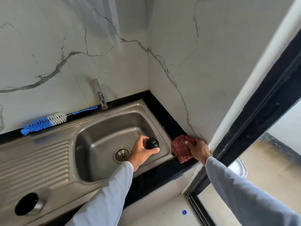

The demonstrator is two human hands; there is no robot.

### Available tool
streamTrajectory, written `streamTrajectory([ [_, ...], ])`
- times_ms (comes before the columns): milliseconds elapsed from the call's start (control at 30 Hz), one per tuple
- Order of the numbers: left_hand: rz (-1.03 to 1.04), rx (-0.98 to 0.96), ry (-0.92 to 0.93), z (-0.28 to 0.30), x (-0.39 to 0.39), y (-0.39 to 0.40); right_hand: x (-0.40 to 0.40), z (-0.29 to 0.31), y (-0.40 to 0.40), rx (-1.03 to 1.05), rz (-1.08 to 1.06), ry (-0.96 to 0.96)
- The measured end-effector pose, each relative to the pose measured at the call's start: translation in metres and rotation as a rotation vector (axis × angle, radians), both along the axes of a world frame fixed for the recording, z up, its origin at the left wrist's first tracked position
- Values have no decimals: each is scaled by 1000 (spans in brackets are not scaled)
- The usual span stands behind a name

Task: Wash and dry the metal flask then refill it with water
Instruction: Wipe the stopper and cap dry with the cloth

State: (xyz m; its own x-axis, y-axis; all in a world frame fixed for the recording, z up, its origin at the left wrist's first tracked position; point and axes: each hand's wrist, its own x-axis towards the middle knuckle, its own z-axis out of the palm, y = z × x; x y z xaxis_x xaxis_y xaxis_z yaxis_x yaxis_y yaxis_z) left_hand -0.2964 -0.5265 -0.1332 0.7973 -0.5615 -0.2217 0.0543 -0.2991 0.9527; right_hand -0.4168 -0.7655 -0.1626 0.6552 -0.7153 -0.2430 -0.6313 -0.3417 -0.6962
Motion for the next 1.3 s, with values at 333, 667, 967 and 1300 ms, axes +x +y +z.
streamTrajectory([
  [333,81,20,-108,13,-30,13,-3,-8,21,-728,164,46],
  [667,213,29,-182,17,-31,62,31,32,87,-262,665,-226],
  [967,460,70,-257,40,-34,171,85,64,226,-112,1030,-428],
  [1300,686,1,-206,54,-54,327,120,60,397,-108,1273,-588],
])
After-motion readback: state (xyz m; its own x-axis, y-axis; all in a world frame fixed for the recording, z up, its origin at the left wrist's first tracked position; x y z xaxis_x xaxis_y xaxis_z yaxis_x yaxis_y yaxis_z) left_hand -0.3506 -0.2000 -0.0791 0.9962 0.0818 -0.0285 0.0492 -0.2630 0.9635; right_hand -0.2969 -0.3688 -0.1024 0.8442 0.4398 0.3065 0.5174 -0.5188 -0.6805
